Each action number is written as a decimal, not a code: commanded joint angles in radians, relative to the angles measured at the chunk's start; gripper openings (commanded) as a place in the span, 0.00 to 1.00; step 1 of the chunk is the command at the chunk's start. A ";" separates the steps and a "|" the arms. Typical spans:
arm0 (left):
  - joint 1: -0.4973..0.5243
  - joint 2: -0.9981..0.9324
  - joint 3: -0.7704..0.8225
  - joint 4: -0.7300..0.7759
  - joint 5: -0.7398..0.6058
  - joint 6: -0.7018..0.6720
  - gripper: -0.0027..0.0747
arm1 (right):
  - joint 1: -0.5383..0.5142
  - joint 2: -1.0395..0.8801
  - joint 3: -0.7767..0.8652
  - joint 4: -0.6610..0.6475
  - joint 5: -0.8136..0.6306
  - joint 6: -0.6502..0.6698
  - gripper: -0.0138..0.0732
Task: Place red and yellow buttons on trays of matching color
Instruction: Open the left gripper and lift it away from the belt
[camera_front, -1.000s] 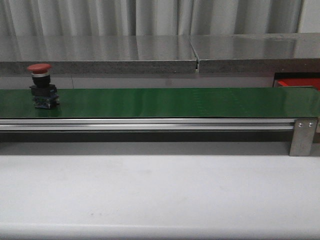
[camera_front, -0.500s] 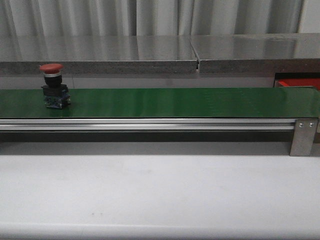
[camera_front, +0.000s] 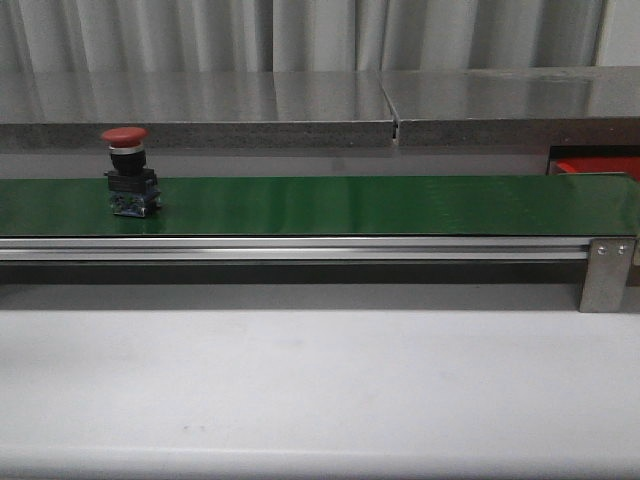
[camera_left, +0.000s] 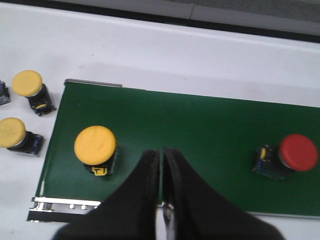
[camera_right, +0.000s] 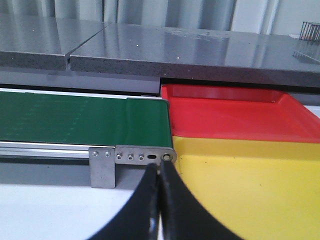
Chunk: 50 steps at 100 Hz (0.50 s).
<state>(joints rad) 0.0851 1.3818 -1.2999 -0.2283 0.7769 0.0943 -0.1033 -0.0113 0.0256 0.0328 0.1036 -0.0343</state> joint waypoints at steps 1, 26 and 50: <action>-0.031 -0.091 0.002 -0.060 -0.048 0.030 0.01 | 0.002 -0.018 -0.021 0.000 -0.073 -0.006 0.02; -0.130 -0.219 0.102 -0.067 -0.065 0.055 0.01 | 0.002 -0.018 -0.021 0.000 -0.073 -0.006 0.02; -0.186 -0.336 0.218 -0.091 -0.110 0.056 0.01 | 0.002 -0.018 -0.021 0.000 -0.073 -0.006 0.02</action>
<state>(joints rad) -0.0795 1.1074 -1.0911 -0.2917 0.7506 0.1494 -0.1033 -0.0113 0.0256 0.0328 0.1036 -0.0343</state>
